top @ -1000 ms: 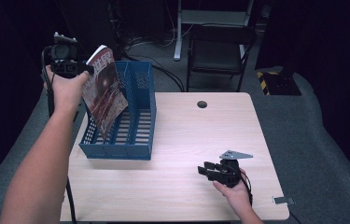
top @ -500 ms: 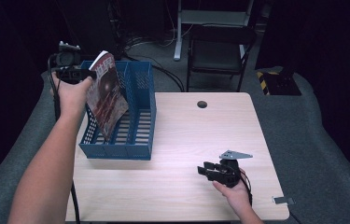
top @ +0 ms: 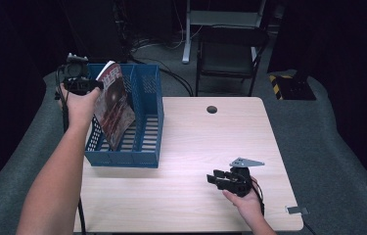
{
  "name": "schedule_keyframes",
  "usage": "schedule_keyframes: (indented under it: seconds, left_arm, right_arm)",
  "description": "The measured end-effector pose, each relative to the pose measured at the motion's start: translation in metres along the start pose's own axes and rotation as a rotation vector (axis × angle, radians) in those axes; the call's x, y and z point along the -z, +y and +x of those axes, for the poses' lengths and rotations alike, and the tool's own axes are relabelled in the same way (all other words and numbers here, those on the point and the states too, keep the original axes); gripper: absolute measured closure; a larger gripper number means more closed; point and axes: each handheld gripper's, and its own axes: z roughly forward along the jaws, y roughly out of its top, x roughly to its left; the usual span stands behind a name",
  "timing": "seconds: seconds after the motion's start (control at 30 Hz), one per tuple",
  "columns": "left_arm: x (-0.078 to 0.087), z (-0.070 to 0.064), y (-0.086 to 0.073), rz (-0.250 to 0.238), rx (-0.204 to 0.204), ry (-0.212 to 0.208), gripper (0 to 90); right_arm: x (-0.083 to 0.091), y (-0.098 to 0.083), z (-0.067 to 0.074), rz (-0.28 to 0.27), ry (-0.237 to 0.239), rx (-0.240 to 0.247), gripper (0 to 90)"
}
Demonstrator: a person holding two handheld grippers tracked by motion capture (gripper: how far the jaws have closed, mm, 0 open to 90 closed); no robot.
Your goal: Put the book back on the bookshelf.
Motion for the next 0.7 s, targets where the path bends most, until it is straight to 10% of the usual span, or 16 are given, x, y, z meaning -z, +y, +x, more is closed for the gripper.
schedule_keyframes:
  seconds: [0.7]
  left_arm:
    - [-0.024,0.007,-0.028,0.035,0.006,0.000,83.6]
  right_arm:
    - [0.000,0.000,0.000,0.001,0.000,0.000,57.4]
